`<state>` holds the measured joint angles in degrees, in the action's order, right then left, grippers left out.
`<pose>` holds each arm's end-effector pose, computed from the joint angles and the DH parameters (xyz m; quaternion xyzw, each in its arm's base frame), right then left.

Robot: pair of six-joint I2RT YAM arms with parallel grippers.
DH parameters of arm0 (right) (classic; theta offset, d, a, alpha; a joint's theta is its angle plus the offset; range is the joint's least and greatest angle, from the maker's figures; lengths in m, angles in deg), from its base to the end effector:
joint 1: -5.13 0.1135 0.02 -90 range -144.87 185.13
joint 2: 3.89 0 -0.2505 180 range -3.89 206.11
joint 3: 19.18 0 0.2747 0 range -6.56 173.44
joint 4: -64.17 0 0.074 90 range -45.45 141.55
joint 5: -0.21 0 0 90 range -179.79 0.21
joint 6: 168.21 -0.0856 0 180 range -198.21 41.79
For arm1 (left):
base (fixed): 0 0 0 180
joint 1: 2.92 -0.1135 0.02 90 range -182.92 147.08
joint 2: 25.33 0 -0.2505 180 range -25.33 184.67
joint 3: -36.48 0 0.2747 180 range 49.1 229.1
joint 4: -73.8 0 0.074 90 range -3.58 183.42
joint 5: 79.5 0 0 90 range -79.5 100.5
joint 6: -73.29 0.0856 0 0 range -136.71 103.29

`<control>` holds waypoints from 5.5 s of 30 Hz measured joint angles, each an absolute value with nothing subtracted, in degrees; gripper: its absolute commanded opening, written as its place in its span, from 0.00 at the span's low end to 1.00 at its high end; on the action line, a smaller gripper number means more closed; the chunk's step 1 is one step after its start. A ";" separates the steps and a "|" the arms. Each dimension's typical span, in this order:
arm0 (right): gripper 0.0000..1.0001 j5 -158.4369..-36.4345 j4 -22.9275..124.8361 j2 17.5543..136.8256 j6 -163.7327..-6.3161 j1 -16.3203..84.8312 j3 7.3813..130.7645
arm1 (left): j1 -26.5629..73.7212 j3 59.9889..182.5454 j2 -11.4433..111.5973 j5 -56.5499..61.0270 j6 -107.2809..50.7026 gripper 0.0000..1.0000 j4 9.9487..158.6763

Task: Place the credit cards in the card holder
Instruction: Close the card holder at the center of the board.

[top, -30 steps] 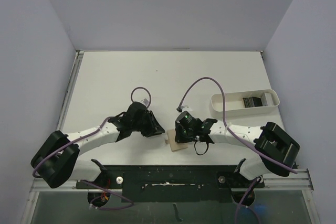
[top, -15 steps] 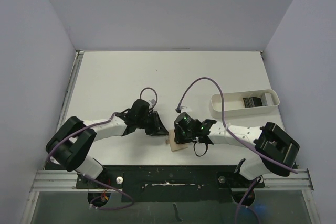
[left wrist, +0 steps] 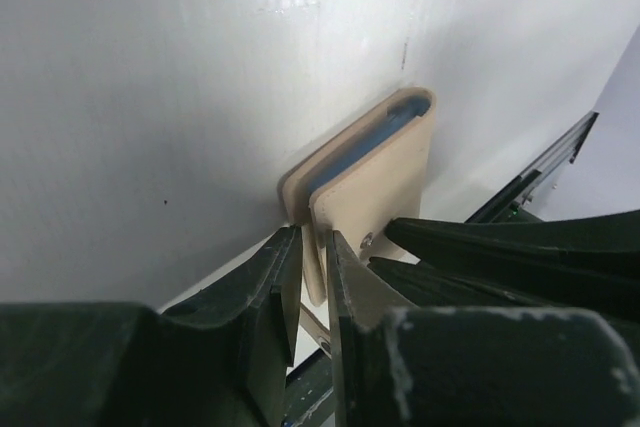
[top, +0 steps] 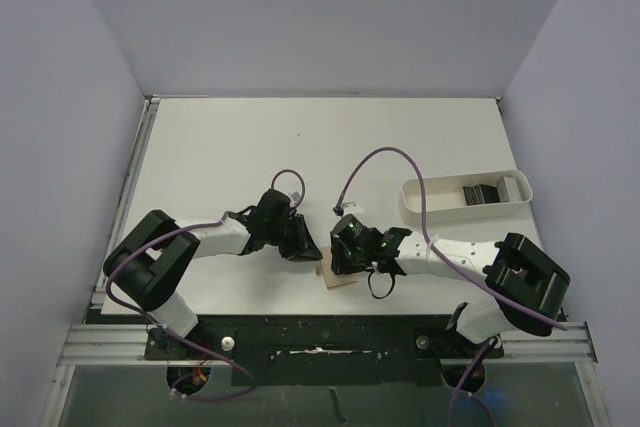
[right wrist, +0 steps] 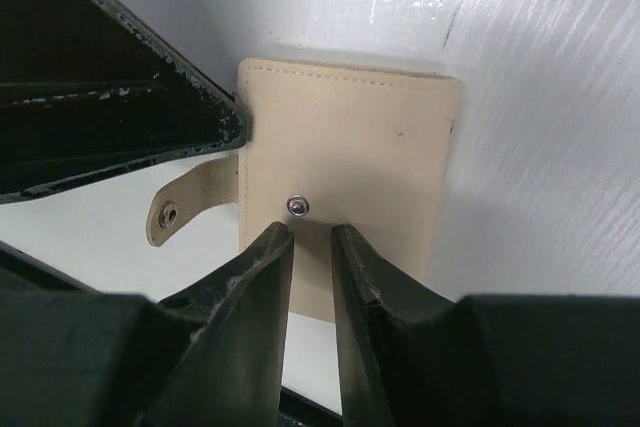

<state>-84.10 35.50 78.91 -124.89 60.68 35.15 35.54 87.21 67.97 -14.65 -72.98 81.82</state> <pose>0.1860 0.2562 0.0974 -0.0601 0.9562 0.1900 0.2144 0.2380 -0.2355 0.0607 -0.0697 0.9191 -0.3809 0.0721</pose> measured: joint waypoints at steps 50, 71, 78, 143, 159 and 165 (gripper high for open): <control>0.21 -86.37 34.71 80.33 -126.24 64.07 42.32 | 37.26 91.05 69.85 -9.40 -70.93 0.14 87.45; 0.18 -86.37 34.51 81.25 -126.66 64.07 42.54 | 37.39 91.05 69.85 -9.23 -71.12 0.14 87.45; 0.19 -86.37 34.49 81.25 -126.66 64.07 42.54 | 37.50 91.05 69.85 -9.23 -71.21 0.14 87.41; 0.07 -82.75 39.15 77.06 -128.16 60.31 32.09 | 38.03 91.07 69.87 -8.29 -71.58 0.13 87.45; 0.07 -83.51 41.22 76.51 -128.23 59.85 30.89 | 38.03 90.79 66.31 -7.28 -73.44 0.35 86.78; 0.21 -83.53 41.18 76.34 -128.27 59.83 30.83 | 38.25 89.30 68.60 -8.79 -74.77 0.33 83.13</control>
